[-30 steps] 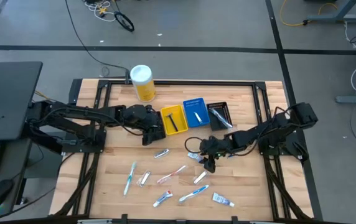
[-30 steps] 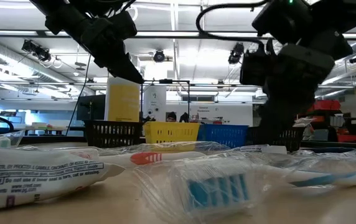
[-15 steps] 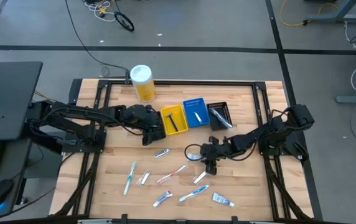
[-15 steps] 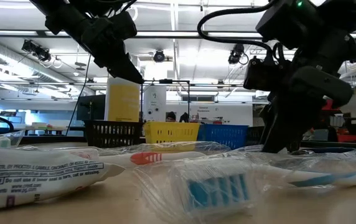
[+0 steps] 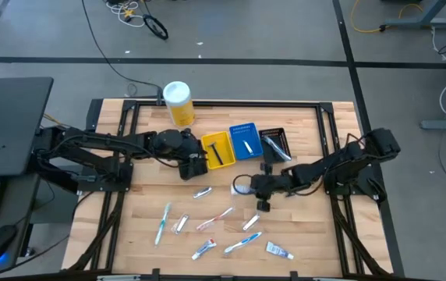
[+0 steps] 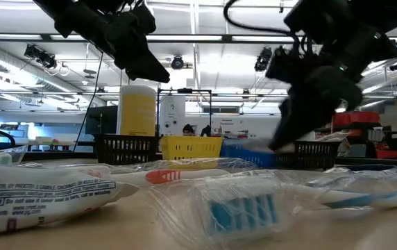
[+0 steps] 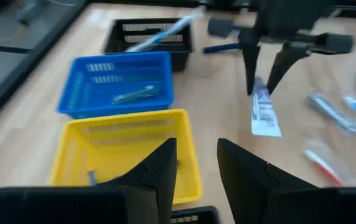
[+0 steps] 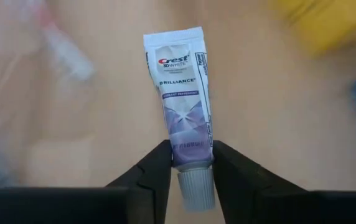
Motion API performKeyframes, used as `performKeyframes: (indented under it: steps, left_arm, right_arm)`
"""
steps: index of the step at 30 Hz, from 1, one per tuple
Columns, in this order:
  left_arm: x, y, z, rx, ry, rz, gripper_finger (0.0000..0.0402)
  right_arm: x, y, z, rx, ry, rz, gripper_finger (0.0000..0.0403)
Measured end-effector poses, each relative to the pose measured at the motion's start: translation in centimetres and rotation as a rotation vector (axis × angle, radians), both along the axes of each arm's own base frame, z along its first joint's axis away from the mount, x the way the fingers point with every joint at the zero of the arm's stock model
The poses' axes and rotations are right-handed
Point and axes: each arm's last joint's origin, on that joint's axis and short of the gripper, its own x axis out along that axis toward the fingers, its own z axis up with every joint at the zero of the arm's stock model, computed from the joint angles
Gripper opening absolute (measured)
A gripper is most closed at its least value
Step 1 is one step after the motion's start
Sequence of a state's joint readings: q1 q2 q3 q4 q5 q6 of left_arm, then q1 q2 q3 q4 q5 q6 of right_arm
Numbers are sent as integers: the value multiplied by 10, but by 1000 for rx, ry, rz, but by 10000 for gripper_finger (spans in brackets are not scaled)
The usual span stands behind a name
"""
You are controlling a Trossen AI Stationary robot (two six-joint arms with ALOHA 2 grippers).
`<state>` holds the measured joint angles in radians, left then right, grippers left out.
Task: Pick & Place Travel size toiletries
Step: Put the white toothpaste into the left black basket
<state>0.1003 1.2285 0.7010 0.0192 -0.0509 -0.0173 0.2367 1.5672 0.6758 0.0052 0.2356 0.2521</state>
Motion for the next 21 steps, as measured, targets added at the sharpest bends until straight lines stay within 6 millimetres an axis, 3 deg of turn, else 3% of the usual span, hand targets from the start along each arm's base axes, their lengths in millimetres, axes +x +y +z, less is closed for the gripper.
performKeyframes:
  steps: [6,12,21]
  left_arm:
    - [0,3,0,22,-2,39,124]
    - [0,6,2,51,-22,74,140]
    - [2,30,15,-283,-221,210,189]
  right_arm:
    - [12,-23,29,-355,-193,-14,112]
    - [23,-48,44,-511,-303,-16,112]
    - [27,-68,53,-736,-301,8,112]
